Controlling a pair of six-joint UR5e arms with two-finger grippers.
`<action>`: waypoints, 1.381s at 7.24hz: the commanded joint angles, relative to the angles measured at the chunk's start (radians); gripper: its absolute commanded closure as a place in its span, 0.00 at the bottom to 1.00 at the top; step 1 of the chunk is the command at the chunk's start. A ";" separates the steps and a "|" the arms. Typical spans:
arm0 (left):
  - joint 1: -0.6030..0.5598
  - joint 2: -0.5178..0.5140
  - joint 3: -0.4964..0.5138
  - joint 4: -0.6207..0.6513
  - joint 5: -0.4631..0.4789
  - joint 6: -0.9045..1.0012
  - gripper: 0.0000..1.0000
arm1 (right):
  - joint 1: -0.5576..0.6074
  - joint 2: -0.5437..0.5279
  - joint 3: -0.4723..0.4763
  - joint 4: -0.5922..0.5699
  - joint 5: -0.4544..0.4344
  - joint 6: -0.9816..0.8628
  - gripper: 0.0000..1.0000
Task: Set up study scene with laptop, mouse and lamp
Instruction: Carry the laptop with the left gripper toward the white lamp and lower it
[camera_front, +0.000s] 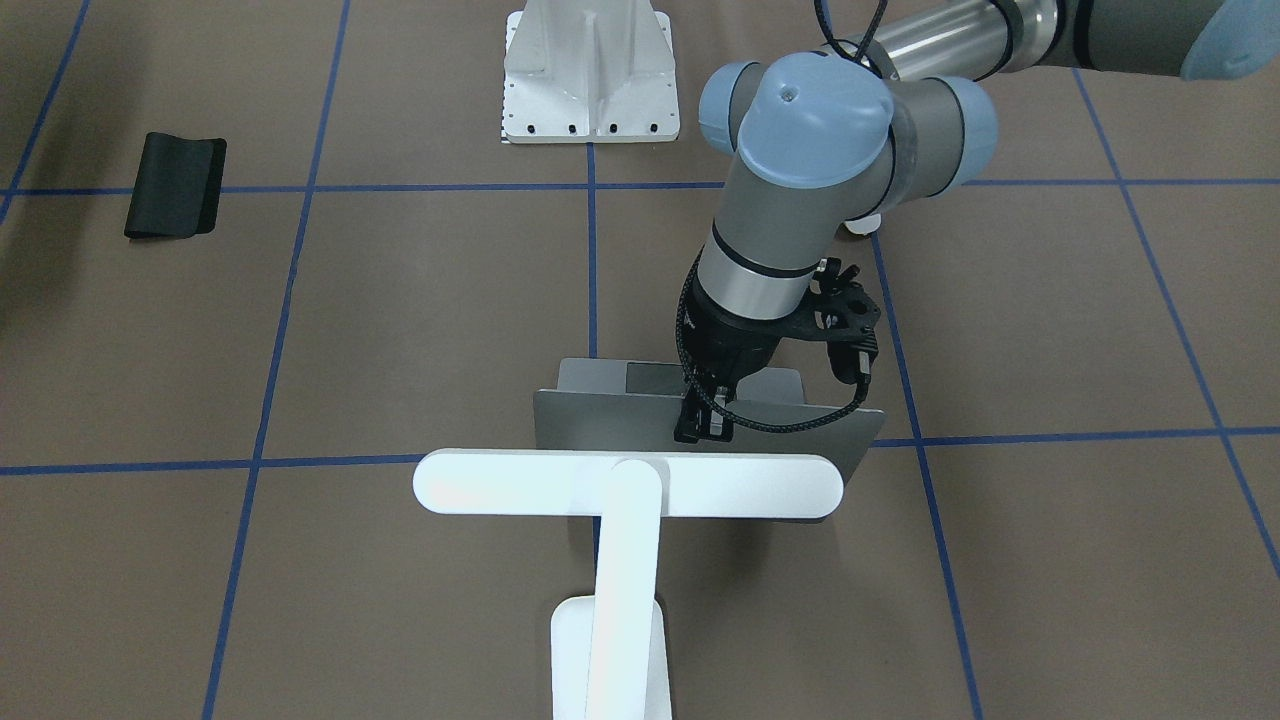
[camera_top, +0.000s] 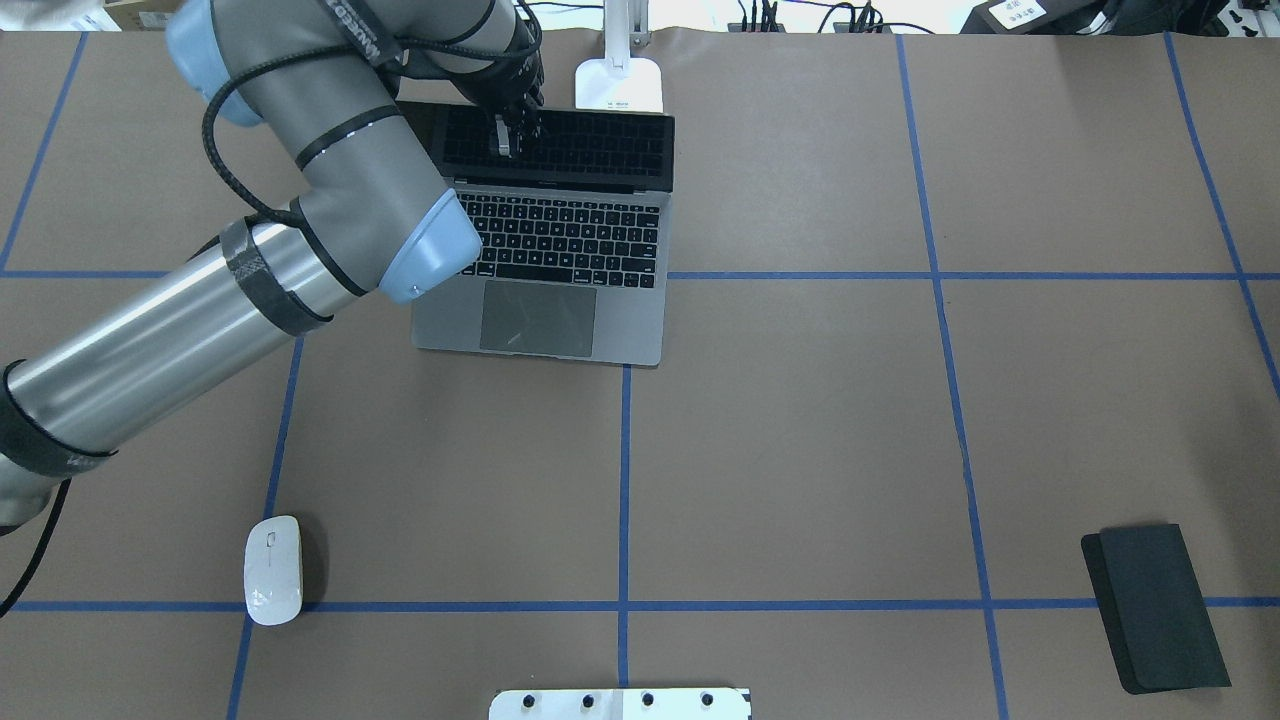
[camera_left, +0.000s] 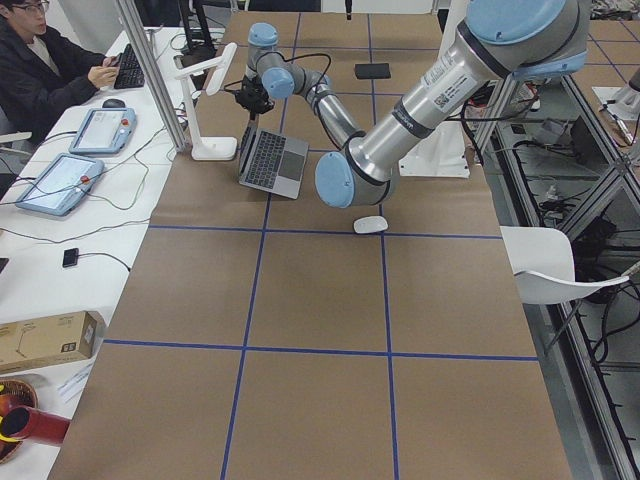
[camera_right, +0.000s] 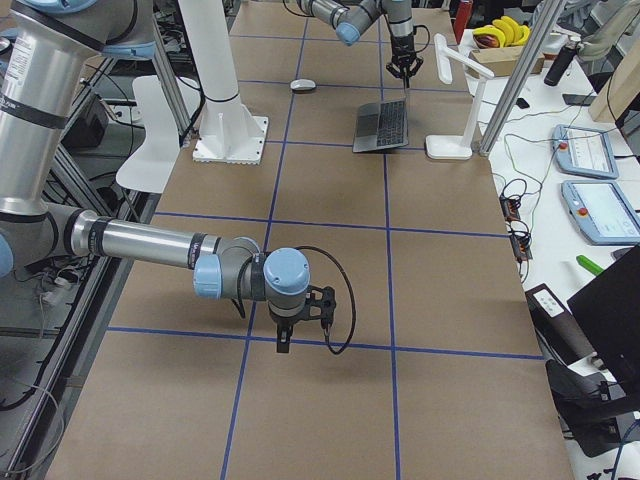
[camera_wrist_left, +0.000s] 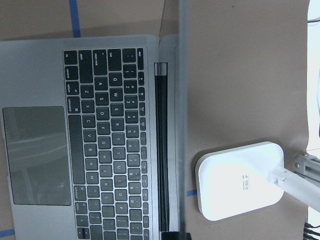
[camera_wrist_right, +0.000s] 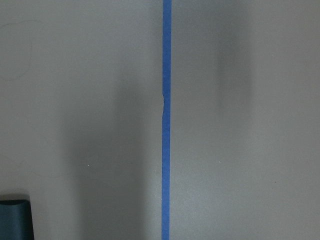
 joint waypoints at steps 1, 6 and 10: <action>0.071 0.018 0.007 -0.034 0.093 -0.028 1.00 | 0.000 0.001 -0.004 -0.002 0.001 0.001 0.00; 0.064 0.009 0.087 -0.117 0.183 -0.096 1.00 | 0.001 -0.001 -0.009 -0.006 0.001 -0.002 0.00; 0.046 0.009 0.091 -0.154 0.196 -0.079 1.00 | 0.000 0.001 -0.010 -0.007 0.008 -0.001 0.00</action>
